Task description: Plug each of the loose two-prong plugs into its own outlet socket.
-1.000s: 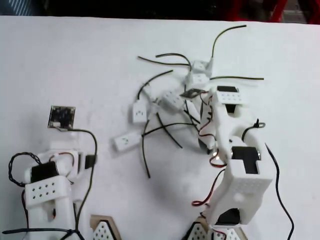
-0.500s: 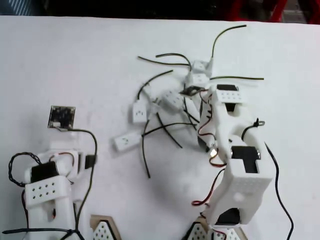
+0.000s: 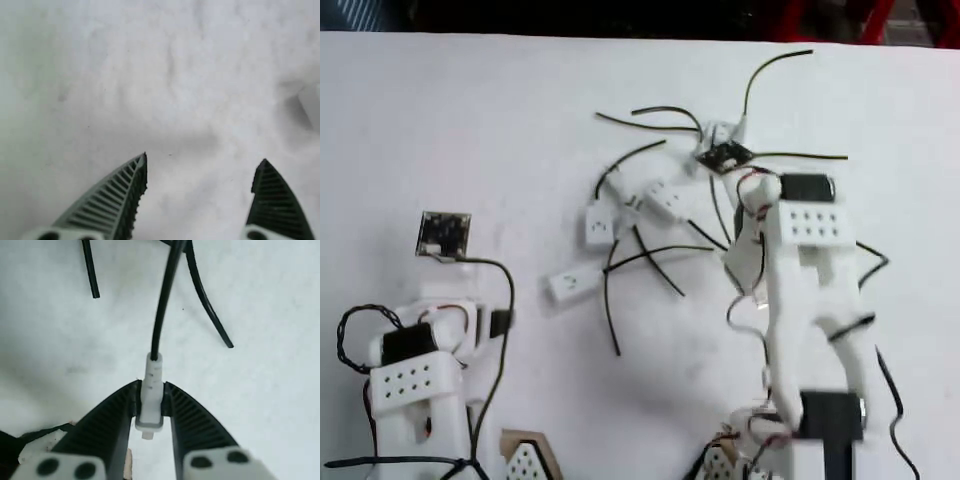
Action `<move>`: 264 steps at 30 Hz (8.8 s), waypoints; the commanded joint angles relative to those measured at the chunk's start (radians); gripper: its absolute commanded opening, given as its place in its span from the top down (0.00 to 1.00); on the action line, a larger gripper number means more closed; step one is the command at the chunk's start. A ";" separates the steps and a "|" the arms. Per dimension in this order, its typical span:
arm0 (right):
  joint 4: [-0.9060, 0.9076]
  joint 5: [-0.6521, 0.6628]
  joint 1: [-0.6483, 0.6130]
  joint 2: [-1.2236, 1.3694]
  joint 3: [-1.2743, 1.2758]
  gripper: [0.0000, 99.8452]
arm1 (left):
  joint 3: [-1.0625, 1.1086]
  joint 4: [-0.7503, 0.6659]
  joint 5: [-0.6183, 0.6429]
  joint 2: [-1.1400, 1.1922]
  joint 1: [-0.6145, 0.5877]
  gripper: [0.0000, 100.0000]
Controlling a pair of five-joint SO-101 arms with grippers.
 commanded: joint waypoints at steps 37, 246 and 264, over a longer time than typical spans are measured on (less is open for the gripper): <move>-0.849 -0.594 -0.797 -0.886 0.819 0.98 | -0.287 -0.193 0.356 -0.019 0.444 0.67; -1.043 -0.651 -0.639 0.101 0.356 0.98 | -0.011 -0.118 -0.034 0.035 -0.073 0.69; -1.055 -0.566 -0.708 0.214 0.388 0.98 | -0.011 -0.120 -0.034 0.035 -0.073 0.69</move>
